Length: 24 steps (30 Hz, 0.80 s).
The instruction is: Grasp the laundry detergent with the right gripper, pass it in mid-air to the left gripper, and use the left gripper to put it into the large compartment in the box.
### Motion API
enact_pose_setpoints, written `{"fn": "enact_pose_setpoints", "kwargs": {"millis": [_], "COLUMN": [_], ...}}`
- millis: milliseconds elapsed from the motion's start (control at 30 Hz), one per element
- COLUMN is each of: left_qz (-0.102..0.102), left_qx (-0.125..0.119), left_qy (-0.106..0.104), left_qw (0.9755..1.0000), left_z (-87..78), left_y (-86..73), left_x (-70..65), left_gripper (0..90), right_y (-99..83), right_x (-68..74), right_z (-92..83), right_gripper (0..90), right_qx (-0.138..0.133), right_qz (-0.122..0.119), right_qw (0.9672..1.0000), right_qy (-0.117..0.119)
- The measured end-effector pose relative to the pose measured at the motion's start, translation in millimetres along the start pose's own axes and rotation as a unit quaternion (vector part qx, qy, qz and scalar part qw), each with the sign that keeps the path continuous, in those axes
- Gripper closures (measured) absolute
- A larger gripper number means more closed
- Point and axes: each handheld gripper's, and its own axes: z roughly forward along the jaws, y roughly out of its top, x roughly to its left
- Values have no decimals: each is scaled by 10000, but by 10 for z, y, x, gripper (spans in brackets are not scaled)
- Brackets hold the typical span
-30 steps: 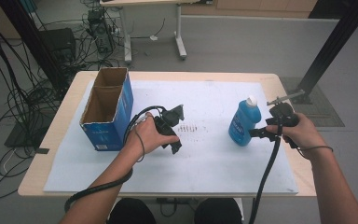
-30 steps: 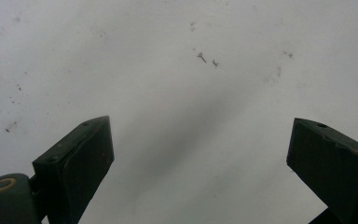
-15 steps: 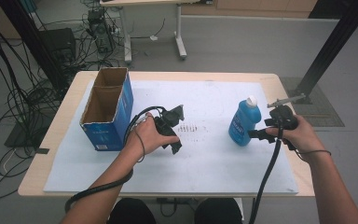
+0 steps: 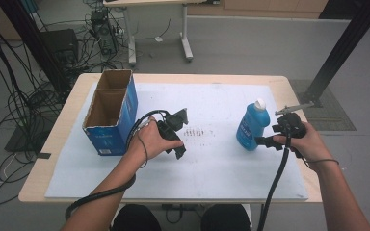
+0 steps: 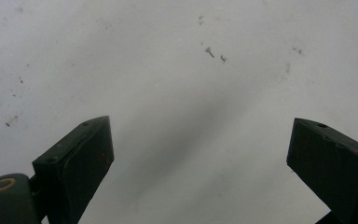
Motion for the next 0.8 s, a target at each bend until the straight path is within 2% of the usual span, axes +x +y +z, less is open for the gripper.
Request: {"fn": "enact_pose_setpoints", "kwargs": {"millis": [433, 800], "left_qz": [-17, -25], "left_qx": [6, 32], "left_qy": [4, -13], "left_qw": [10000, 10000], "left_z": [7, 30], "left_y": [1, 0], "left_x": [0, 7], "left_gripper": [75, 75], "right_y": [-106, -267], "right_x": [2, -15], "right_z": [60, 138], "right_gripper": [53, 49], "right_qx": [-173, -455], "right_qz": [-32, -3], "right_qw": [9998, 9990], "right_qy": [12, 7]}}
